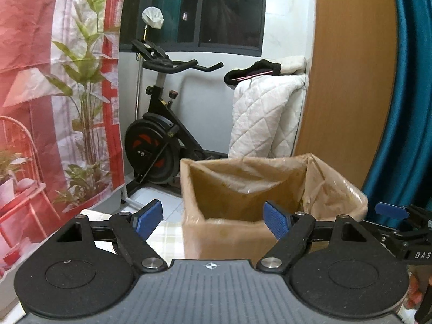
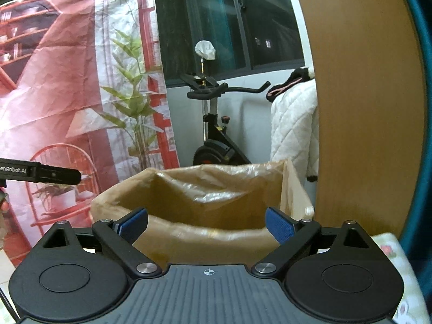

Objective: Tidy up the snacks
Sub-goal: 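Open both tools over the box to drop the orange bag and bread package, then move both tools back down to the snack pile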

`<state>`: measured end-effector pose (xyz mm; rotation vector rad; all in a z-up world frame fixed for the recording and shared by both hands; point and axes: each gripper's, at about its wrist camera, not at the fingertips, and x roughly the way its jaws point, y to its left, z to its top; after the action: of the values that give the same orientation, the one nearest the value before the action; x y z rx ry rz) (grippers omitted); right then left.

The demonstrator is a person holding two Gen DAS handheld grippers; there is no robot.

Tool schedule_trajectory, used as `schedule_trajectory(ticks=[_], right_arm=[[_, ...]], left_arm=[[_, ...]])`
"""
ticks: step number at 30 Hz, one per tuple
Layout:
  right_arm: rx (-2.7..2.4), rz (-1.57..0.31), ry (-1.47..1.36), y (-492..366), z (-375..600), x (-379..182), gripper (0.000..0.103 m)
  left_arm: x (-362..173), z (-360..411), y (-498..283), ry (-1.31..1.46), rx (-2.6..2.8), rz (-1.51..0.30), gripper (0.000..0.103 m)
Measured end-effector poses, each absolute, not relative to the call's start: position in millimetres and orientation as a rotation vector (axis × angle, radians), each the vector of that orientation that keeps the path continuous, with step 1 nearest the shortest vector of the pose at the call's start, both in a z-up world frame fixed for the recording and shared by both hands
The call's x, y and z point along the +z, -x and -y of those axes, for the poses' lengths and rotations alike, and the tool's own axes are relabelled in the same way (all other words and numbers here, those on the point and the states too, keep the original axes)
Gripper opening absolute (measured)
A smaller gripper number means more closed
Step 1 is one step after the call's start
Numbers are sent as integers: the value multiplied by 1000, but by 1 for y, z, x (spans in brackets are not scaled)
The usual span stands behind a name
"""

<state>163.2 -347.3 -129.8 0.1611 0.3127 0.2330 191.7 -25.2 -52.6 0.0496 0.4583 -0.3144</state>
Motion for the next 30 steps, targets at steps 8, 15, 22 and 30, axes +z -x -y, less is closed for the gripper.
schedule_trajectory(ticks=[8, 15, 22, 30], right_arm=[[212, -395, -187, -115, 343, -173, 92], [167, -507, -176, -85, 339, -223, 92], [113, -622, -200, -72, 332, -269, 92], [87, -645, -182, -70, 320, -291, 93]], left_arm=[[-81, 12, -151, -59, -345, -500, 84], [-113, 1, -127, -38, -317, -533, 83], [-142, -1, -114, -5, -290, -572, 83], [-167, -19, -104, 32, -227, -604, 83]])
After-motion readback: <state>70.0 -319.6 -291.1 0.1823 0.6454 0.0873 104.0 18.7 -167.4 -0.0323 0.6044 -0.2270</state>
